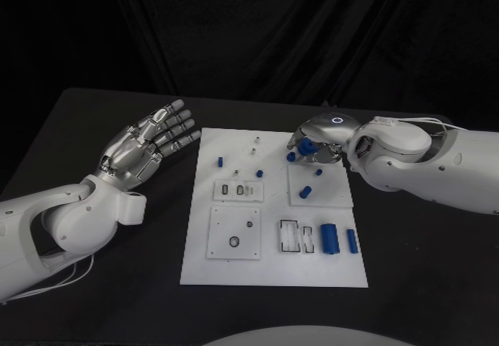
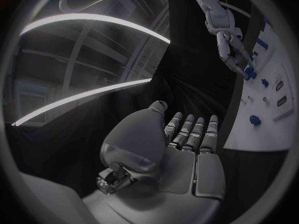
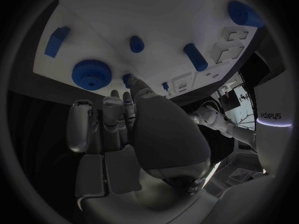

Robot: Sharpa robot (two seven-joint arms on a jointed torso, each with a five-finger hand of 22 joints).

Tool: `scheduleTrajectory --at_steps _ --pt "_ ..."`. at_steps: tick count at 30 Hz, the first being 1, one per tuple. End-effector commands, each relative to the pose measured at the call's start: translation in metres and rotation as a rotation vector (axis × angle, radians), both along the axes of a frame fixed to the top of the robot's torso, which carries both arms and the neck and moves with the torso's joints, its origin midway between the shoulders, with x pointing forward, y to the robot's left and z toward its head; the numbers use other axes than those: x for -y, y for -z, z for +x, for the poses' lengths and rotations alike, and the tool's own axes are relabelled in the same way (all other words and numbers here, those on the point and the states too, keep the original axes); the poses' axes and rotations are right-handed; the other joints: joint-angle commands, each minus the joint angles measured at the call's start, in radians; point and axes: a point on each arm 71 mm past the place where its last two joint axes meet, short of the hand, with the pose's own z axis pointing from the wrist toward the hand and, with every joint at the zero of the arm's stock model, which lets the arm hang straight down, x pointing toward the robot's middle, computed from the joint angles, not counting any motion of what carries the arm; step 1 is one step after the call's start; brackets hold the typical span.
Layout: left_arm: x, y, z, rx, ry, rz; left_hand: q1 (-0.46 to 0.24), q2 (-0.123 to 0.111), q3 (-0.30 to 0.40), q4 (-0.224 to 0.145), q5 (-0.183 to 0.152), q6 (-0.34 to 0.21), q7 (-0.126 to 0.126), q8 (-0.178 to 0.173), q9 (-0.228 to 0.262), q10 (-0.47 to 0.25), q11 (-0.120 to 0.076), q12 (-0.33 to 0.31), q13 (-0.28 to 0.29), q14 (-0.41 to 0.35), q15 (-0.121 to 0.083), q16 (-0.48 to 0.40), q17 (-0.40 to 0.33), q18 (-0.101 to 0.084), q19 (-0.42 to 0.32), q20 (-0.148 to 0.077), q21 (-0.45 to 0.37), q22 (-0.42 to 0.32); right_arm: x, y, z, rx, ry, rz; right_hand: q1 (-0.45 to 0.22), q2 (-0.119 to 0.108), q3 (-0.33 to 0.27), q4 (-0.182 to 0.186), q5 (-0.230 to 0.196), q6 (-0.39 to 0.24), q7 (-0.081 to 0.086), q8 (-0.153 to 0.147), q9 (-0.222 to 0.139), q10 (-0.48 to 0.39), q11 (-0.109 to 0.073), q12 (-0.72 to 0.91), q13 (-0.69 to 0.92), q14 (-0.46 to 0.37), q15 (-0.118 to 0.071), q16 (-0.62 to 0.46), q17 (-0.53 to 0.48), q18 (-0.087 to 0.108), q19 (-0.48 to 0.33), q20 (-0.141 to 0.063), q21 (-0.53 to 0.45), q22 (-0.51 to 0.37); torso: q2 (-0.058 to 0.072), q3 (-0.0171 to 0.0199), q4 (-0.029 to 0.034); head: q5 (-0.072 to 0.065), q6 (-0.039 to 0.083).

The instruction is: Assemble the parts on the task board

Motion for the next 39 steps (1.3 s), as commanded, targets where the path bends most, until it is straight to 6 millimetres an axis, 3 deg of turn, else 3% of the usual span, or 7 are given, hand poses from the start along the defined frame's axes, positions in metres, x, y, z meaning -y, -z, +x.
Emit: scheduleTrajectory --at_steps 1,13,25,28,31,39 --pt "-0.007 -0.016 -0.002 0.176 -0.062 -0.157 0.008 0.001 0.008 0.0 0.006 0.007 -0.001 0.006 0.002 0.001 0.008 -0.002 0.001 0.0 0.004 0.007 0.001 -0.014 -0.006 -0.001 -0.006 -0.001 -0.001 0.0 0.0 0.025 -0.014 0.015 0.003 0.005 0.011 -0.001 -0.003 0.015 0.0 -0.004 0.002 0.009 0.001 -0.007 -0.002 0.009 -0.001 0.006 0.003 -0.021 0.003 0.002 0.004 0.002 -0.001 0.0001 0.0009 0.0 -0.003" --pt "-0.008 -0.015 -0.002 0.177 -0.064 -0.157 0.011 -0.002 0.017 -0.009 0.004 0.002 0.0 0.004 0.001 -0.002 0.01 -0.006 0.0 0.0 0.009 0.012 0.001 -0.018 -0.006 0.0 -0.005 0.0 -0.004 0.007 0.001 0.043 -0.033 0.061 0.005 0.0 0.061 0.016 -0.015 0.055 0.004 -0.01 0.007 0.064 0.001 -0.036 -0.004 0.029 0.013 0.028 0.05 -0.026 0.02 0.013 0.015 0.031 -0.002 0.0004 -0.0004 -0.001 -0.007" --pt "-0.008 -0.015 -0.002 0.177 -0.067 -0.155 0.011 -0.003 0.018 -0.01 0.004 0.001 0.0 0.004 0.001 -0.003 0.01 -0.006 0.0 0.001 0.01 0.013 0.001 -0.018 -0.007 0.0 -0.005 0.0 -0.008 0.014 0.003 0.042 -0.051 0.074 0.01 -0.005 0.114 0.034 -0.009 0.107 0.021 -0.004 0.02 0.139 -0.005 -0.072 -0.006 0.045 0.016 0.042 0.081 -0.029 0.031 0.018 0.023 0.05 -0.002 -0.0005 0.0004 0.001 -0.011" --pt "-0.009 -0.015 -0.002 0.176 -0.068 -0.154 0.011 -0.002 0.021 -0.013 0.005 0.003 0.001 0.004 0.001 -0.001 0.01 -0.002 0.001 0.003 0.01 0.016 0.002 -0.018 -0.004 0.0 -0.003 0.001 -0.008 0.015 0.004 0.042 -0.051 0.075 0.027 0.006 0.15 0.027 0.002 0.141 0.028 0.009 0.034 0.188 -0.01 -0.088 -0.006 0.052 0.014 0.049 0.097 -0.032 0.038 0.017 0.028 0.061 -0.002 0.0002 0.0001 0.003 -0.012" --pt "-0.009 -0.014 -0.001 0.175 -0.068 -0.153 0.011 -0.002 0.021 -0.013 0.005 0.003 0.001 0.004 0.001 -0.001 0.01 -0.002 0.001 0.003 0.01 0.016 0.002 -0.018 -0.004 0.0 -0.003 0.001 -0.006 0.016 0.005 0.041 -0.048 0.072 0.038 0.006 0.195 0.016 -0.038 0.161 0.032 0.015 0.047 0.226 -0.016 -0.117 -0.006 0.056 0.009 0.051 0.103 -0.033 0.042 0.013 0.031 0.069 -0.002 -0.0001 0.0002 0.005 -0.013" --pt "-0.01 -0.014 -0.001 0.172 -0.07 -0.151 0.011 -0.003 0.024 -0.015 0.006 0.004 0.002 0.004 0.001 0.0 0.012 0.0 0.001 0.003 0.01 0.017 0.002 -0.019 -0.005 0.0 -0.003 0.001 -0.005 0.018 0.006 0.027 -0.032 0.06 0.038 -0.01 0.242 -0.008 -0.052 0.206 0.039 0.037 0.079 0.302 -0.034 -0.148 -0.003 0.059 -0.005 0.048 0.109 -0.033 0.044 -0.001 0.032 0.075 -0.002 -0.0006 -0.0004 0.011 -0.014"
